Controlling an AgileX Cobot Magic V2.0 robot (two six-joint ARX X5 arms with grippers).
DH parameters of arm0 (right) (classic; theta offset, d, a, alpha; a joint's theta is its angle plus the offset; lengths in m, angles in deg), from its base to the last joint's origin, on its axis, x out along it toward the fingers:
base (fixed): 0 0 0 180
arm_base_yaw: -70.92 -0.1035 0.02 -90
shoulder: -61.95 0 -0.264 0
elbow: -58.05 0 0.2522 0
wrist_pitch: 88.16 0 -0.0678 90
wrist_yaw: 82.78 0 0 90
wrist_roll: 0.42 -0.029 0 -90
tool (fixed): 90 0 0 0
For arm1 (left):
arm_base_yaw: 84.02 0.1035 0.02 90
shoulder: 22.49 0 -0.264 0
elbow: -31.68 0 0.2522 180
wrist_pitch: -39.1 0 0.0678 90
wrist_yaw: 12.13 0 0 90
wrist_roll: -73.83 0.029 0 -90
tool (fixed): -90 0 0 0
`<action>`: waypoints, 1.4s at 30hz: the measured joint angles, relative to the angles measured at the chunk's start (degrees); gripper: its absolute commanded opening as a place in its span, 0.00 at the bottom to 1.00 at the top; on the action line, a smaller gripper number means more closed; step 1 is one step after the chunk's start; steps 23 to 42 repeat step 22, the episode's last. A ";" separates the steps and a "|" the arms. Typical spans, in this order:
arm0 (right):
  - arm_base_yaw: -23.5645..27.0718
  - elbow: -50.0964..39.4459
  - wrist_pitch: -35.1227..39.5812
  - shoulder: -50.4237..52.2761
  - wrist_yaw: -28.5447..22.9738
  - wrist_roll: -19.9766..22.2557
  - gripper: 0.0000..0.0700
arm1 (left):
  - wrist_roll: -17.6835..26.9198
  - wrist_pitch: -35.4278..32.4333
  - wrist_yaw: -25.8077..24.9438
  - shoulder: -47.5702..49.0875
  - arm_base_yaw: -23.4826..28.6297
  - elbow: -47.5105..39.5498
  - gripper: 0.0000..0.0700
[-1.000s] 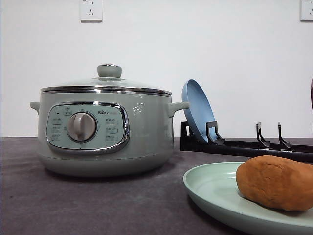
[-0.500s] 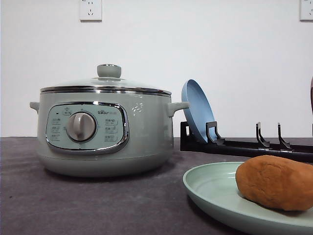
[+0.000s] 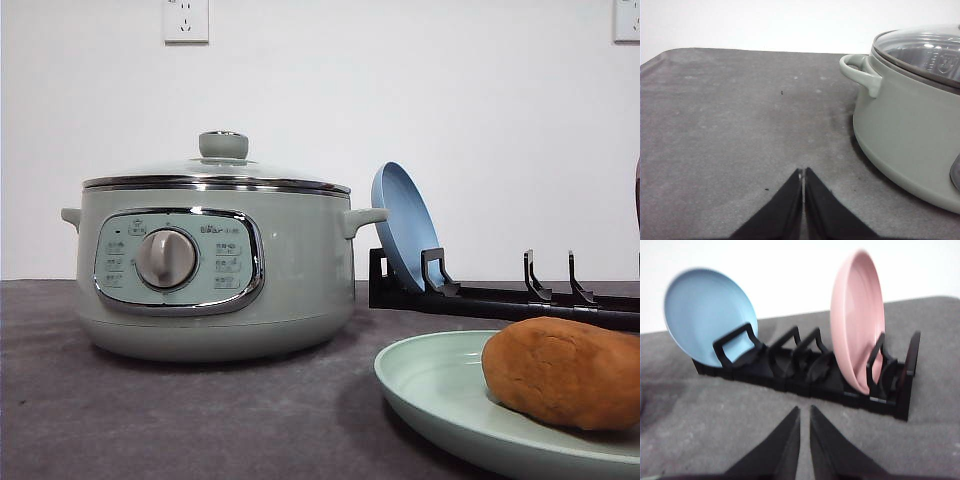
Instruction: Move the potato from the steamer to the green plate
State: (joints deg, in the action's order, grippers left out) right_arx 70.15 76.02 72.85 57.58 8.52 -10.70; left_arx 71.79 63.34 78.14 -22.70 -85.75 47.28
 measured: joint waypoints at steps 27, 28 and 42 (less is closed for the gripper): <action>0.12 -3.28 -4.57 4.11 -1.35 3.06 0.02 | 0.00 0.01 0.02 0.00 0.00 0.00 0.00; 0.12 -3.28 -4.57 4.11 -1.35 3.06 0.02 | 0.00 0.01 0.02 0.00 0.00 0.00 0.00; 0.12 -3.28 -4.57 4.11 -1.35 3.06 0.02 | 0.00 0.01 0.02 0.00 0.00 0.00 0.00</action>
